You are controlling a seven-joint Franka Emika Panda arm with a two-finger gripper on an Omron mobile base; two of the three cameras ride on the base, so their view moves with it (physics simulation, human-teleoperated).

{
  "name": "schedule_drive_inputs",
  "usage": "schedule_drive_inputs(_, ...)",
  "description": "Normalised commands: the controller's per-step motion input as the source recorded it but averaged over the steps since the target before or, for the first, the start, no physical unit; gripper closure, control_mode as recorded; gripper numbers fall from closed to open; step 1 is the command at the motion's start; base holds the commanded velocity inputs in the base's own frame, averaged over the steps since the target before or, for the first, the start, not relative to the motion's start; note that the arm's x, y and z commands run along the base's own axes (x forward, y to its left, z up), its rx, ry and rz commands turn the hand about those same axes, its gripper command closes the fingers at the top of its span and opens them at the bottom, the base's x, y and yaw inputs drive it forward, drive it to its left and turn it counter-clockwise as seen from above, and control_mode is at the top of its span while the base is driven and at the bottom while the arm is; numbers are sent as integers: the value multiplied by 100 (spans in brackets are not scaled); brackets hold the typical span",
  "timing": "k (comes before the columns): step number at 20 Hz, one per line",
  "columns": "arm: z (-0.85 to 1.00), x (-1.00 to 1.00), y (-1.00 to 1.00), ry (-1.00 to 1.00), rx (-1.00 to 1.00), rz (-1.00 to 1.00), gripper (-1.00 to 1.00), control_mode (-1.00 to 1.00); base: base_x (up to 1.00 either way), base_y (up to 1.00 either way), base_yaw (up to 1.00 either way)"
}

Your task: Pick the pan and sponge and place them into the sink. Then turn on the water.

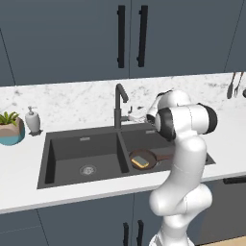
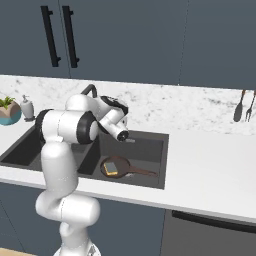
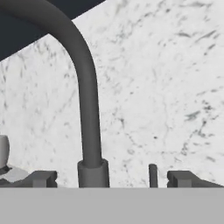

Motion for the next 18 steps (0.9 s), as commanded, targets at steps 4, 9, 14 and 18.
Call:
schedule_drive_inputs(4, -26, 23, -1, 1, 0, -10, -100, -100, 0, 0, 0)
schedule_drive_inputs(9, -30, 14, -3, 0, 0, -9, -100, -100, 0, 0, 0)
schedule_drive_inputs(14, -4, 21, 0, 0, 0, -7, -100, -100, 0, 0, 0)
schedule_drive_inputs(18, 0, 29, 0, 0, 0, -4, -100, -100, 0, 0, 0)
